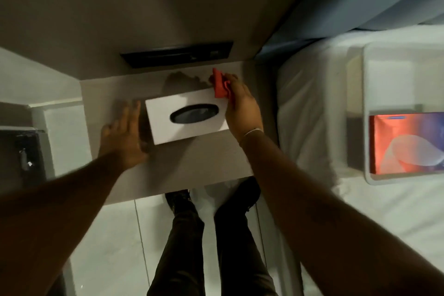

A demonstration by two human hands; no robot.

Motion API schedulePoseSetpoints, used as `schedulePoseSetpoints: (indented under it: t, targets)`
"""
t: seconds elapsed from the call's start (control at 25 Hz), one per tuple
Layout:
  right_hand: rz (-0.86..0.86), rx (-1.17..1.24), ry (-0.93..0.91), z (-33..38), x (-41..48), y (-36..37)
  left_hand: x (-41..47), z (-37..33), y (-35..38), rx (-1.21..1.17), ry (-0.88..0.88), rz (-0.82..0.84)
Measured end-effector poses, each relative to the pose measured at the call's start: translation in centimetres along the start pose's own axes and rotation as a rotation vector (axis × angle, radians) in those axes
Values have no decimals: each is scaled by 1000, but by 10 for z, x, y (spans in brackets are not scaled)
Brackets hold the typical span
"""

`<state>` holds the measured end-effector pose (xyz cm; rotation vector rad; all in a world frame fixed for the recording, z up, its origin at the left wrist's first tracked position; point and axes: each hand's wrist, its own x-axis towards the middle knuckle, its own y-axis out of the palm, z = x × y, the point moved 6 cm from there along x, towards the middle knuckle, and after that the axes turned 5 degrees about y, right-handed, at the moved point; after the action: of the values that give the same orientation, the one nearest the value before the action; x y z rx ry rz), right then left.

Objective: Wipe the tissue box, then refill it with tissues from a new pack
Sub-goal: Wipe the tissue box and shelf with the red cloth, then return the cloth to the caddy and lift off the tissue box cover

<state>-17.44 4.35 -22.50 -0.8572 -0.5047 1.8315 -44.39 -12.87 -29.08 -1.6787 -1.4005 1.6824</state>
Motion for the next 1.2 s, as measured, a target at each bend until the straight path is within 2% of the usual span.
schedulePoseSetpoints:
  t: [0.12, 0.24, 0.44, 0.6, 0.64, 0.76, 0.84, 1.08, 1.2]
  targets:
    - [-180, 243, 61, 8, -26, -69, -46, -35, -20, 98, 94, -166]
    - [-290, 269, -26, 14, -48, -165, -61, -139, -44, 80, 345, -304]
    - [-502, 61, -156, -23, -50, -308, -45, -345, -90, -67, 577, -445]
    - [-675, -251, -66, -81, -33, -353, -25, -435, -108, -88, 623, -521]
    - [-621, -256, 9, -96, -26, -347, -23, -443, -108, -75, 624, -534]
    - [-271, -235, 220, -136, -7, -317, -20, -442, -102, -29, 634, -541]
    - [-156, -302, 259, -148, 1, -311, -18, -426, -96, 3, 616, -521]
    - [-90, -396, 267, -152, 13, -306, -19, -346, -62, 146, 523, -393]
    - [-115, -455, 226, -141, 18, -308, -23, -312, -49, 185, 479, -327]
